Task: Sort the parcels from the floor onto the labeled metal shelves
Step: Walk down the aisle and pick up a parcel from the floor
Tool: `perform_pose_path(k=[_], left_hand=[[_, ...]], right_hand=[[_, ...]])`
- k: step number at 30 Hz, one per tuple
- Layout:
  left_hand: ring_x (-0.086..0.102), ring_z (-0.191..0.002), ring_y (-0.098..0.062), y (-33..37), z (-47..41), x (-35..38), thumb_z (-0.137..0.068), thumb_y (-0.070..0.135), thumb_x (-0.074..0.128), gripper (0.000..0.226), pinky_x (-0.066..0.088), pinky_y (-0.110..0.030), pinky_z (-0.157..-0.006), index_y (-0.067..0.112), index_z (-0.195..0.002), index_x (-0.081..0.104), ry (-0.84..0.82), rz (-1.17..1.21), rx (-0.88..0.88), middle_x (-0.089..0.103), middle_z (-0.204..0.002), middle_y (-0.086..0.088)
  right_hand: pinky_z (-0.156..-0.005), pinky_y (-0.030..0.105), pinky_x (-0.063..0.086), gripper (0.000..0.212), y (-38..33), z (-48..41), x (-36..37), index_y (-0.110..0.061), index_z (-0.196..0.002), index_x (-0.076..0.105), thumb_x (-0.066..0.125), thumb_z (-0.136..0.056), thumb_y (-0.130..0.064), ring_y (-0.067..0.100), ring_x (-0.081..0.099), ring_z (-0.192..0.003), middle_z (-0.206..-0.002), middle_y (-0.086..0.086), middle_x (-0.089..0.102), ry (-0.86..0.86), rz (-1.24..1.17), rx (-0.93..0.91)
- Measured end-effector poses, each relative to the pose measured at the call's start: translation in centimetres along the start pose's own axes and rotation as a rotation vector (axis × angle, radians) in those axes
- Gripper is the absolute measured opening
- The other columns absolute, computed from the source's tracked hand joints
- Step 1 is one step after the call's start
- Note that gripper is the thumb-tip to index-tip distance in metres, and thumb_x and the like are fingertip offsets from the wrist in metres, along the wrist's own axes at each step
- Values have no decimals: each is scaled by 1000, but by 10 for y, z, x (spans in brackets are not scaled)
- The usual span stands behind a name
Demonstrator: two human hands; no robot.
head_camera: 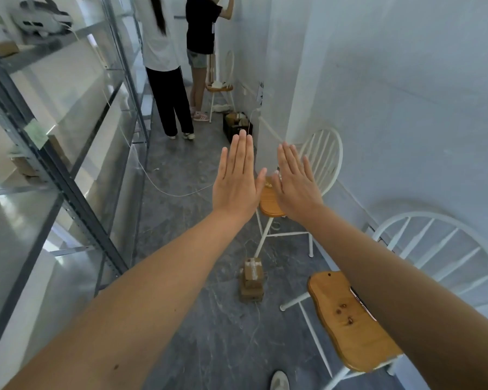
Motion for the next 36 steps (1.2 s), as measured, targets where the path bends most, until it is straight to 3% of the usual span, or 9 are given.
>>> perform_pose_path(k=[8,16,22,28,33,36], left_hand=[[-5,-157,-22,5,-52,55,-105,46,10,71,1,-41,-128,3,-160,-2,-54,-28,-27,-5,-170,-13],[-4,-157,-22,23,-112,110,-108,44,20,69,1,-41,-128,3,-160,0,-73,-45,-79,-4,-170,-13],[-5,-157,-22,38,-132,149,-106,46,12,71,-2,-39,-128,2,-160,-1,-112,-66,-102,-4,-170,-13],[-4,-157,-21,37,-137,177,-108,43,22,69,-1,-39,-128,2,-160,1,-148,-91,-127,-3,-170,-12],[-9,-157,-21,28,-146,195,-107,44,17,70,-4,-38,-128,3,-160,-3,-192,-80,-139,-8,-170,-12],[-10,-157,-20,17,-153,208,-106,45,12,70,-4,-38,-128,4,-160,-5,-207,-53,-150,-10,-170,-11]], right_hand=[[-124,38,-8,60,41,-63,33,-9,-158,-3,15,-108,-35,18,-12,-153,-167,6,-7,-22,-31,-47],[-124,38,-9,59,102,-120,60,-9,-158,-4,14,-108,-33,18,-13,-153,-167,7,-8,-46,-46,-89],[-124,39,-8,59,137,-143,87,-8,-158,-3,12,-108,-34,20,-12,-153,-167,8,-8,-79,-43,-112],[-125,40,-5,61,148,-152,108,-6,-158,0,9,-105,-35,21,-8,-154,-167,9,-3,-109,-53,-121],[-124,40,-6,69,151,-166,130,-6,-158,-2,-7,-98,-40,22,-9,-153,-167,10,-4,-133,-33,-123],[-124,39,-6,64,150,-179,140,-6,-158,-2,0,-102,-37,22,-8,-154,-167,9,-4,-143,-33,-122]])
Point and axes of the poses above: each hand's wrist, its own z-axis away from the middle knuckle, its own x-axis out of the palm, y = z × x, the point moved 6 cm from there along -z, towards the middle knuckle
